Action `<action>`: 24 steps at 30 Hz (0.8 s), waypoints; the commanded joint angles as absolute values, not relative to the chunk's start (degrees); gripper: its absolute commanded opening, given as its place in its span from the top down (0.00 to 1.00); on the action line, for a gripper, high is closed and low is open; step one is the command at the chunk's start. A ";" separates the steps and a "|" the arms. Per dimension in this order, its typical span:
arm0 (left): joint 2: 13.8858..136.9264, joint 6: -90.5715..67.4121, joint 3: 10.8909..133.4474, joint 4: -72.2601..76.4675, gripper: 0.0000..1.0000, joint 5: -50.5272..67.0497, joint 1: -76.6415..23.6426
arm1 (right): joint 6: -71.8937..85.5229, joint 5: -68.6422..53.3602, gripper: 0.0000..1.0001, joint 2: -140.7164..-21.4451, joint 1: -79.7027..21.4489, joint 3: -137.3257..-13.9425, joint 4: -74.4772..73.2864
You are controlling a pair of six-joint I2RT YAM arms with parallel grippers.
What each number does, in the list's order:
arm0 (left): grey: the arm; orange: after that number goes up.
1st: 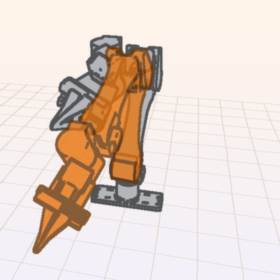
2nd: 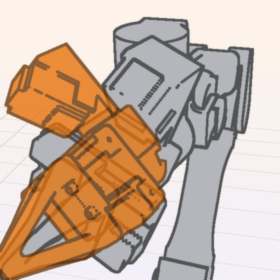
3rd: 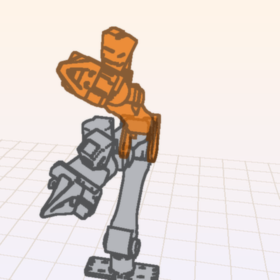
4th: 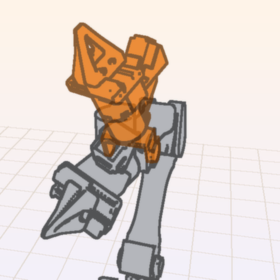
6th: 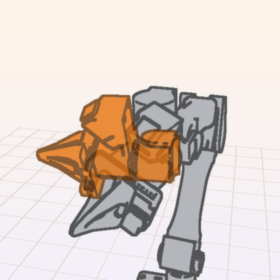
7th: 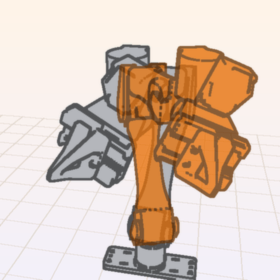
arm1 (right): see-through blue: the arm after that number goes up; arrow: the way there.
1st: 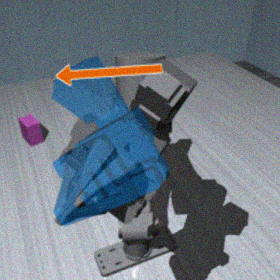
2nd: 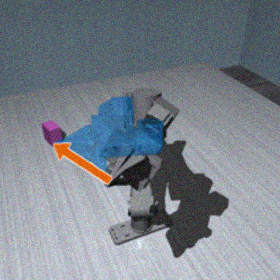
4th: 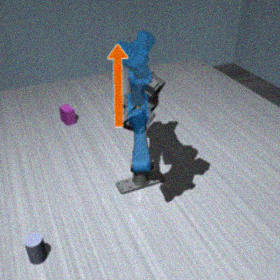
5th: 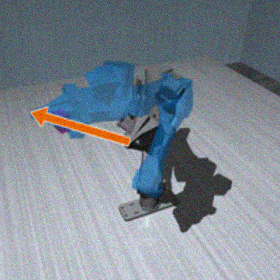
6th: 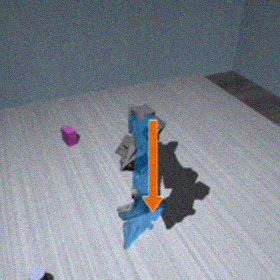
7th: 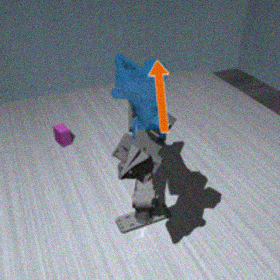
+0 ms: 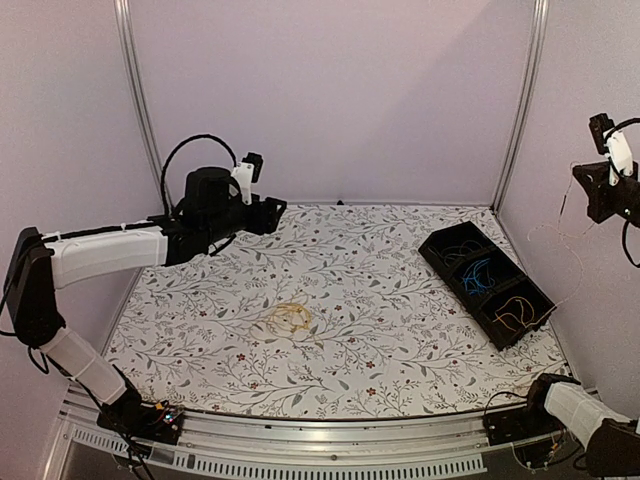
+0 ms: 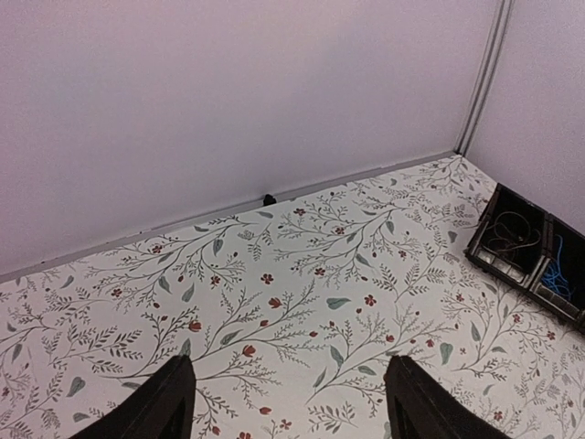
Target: Untangle the cables
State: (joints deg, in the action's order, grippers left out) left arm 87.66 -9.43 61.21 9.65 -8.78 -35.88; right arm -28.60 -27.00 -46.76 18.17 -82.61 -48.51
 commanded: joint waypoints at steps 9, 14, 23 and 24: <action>86.52 -9.47 63.06 9.85 0.27 -8.47 -36.75 | -28.62 -22.95 1.00 -44.99 18.47 -69.44 -45.17; 87.00 -9.14 63.15 9.66 0.27 -8.74 -37.43 | -29.21 -22.74 1.00 -45.50 18.51 -64.45 -43.06; 87.67 -8.49 63.46 9.24 0.27 -9.49 -38.10 | -31.06 -24.29 1.00 -46.93 18.46 -53.98 -40.33; 87.71 -8.43 63.46 9.23 0.27 -9.50 -38.06 | -31.38 -24.53 1.00 -46.98 18.41 -52.87 -40.26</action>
